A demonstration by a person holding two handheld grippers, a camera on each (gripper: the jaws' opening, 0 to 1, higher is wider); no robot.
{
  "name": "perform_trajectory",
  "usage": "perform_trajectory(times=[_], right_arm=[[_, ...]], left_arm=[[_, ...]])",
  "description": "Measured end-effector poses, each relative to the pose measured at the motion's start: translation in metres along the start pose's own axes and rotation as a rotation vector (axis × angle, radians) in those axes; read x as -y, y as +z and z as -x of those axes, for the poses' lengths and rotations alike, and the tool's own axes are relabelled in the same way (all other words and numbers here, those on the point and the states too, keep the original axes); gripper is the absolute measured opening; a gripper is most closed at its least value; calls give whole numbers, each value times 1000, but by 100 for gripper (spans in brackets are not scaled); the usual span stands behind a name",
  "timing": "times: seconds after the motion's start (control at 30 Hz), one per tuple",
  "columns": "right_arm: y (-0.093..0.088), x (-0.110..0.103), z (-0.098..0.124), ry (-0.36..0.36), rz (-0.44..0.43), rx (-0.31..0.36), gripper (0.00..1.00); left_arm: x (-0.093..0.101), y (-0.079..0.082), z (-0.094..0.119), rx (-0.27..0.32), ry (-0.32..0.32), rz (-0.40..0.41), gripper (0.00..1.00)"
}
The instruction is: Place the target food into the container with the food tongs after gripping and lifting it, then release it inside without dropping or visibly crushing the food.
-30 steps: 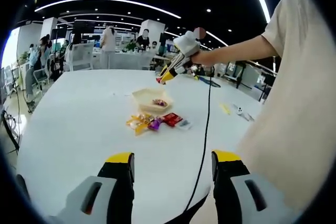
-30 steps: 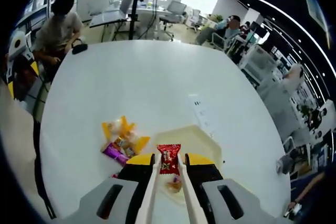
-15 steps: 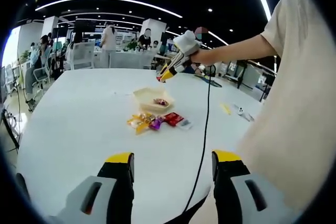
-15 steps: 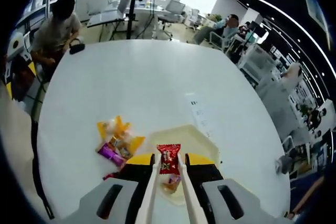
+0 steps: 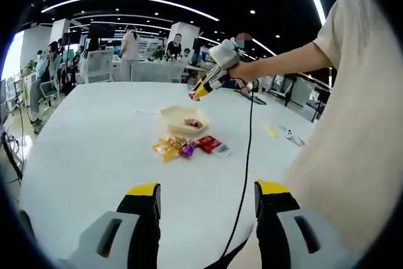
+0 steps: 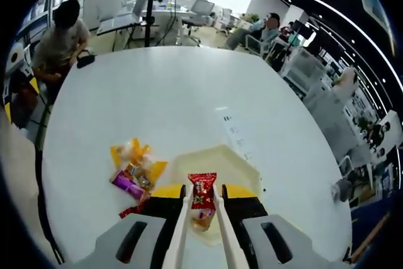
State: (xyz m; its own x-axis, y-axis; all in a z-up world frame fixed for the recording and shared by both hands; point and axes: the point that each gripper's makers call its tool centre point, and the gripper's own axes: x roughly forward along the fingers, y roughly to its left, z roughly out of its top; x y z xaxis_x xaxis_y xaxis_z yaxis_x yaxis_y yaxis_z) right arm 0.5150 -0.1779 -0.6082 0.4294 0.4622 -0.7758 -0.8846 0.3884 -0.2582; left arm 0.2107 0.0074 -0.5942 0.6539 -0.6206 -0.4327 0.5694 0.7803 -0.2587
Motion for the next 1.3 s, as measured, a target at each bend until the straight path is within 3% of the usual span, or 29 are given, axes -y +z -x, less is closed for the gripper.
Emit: perform_trajectory(times=[1.3], right_arm=[[-3,8,-10,12,-6,11,24]], left_arm=[[0,0,-8,-16,6,6,61]])
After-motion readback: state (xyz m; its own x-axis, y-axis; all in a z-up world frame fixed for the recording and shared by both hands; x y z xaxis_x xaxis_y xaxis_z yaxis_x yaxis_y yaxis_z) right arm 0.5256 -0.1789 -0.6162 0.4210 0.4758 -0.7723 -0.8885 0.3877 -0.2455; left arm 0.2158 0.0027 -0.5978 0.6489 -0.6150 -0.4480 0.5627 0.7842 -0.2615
